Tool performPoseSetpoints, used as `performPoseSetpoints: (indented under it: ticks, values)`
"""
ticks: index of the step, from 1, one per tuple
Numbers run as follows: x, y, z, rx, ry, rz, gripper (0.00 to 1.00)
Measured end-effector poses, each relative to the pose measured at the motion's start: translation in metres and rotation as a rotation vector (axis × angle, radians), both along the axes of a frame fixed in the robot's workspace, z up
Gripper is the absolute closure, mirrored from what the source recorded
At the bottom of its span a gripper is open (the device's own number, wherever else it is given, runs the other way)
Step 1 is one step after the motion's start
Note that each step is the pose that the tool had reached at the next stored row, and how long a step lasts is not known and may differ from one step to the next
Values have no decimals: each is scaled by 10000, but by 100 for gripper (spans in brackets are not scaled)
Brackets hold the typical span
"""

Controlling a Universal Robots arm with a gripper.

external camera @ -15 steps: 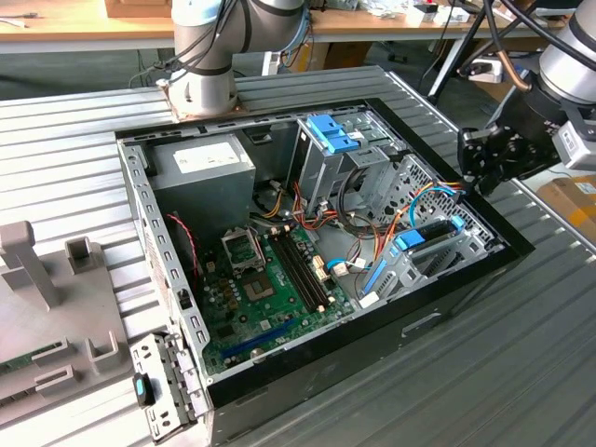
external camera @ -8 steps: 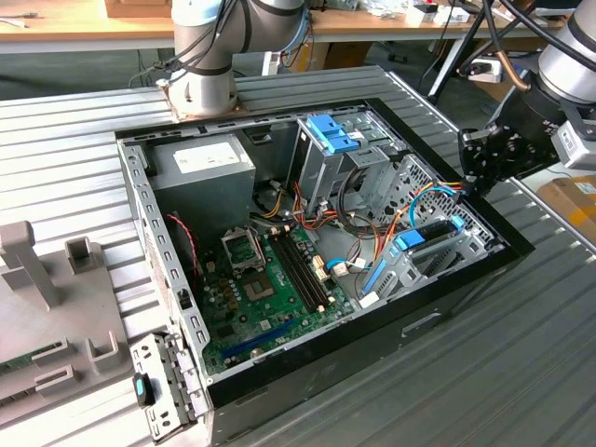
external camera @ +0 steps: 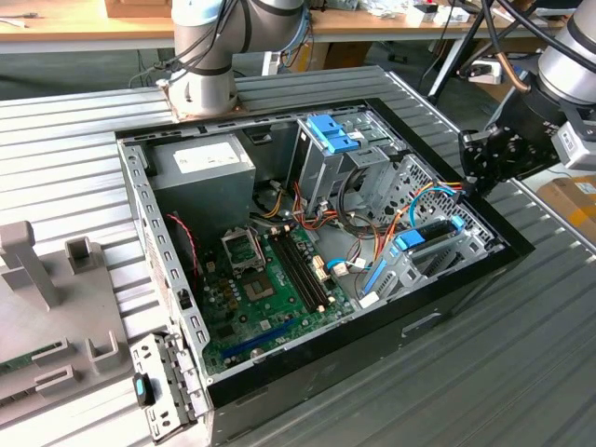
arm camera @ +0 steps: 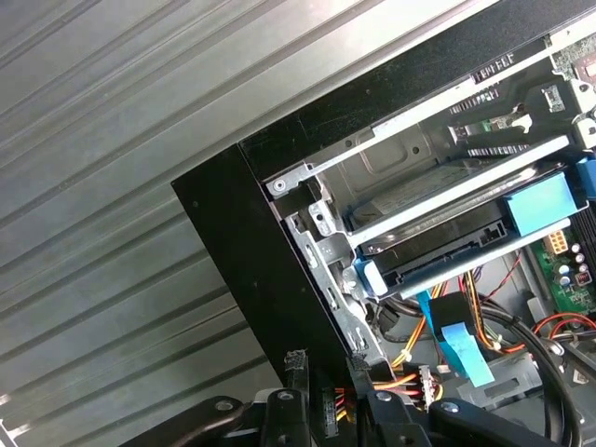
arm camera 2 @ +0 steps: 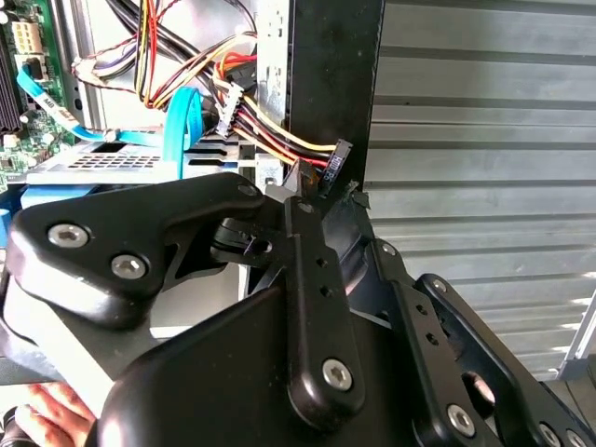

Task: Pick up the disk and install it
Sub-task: 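Insert the first disk wire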

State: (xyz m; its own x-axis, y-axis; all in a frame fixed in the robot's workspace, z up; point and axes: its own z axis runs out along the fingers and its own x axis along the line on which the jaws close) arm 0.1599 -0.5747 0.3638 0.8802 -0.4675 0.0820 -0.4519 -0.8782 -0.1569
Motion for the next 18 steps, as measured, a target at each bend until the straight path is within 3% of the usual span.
performPoseSetpoints:
  ticks: [4,6,13,15,16,18]
  values:
    - [1,0,0,0,0,1,72]
    - [1,0,0,-1,0,0,84]
    - [2,0,1,1,0,0,84]
    - [2,0,22,1,0,0,84]
    - [3,0,76,7,-10,2,84]
    - [1,0,88,22,-16,-6,84]
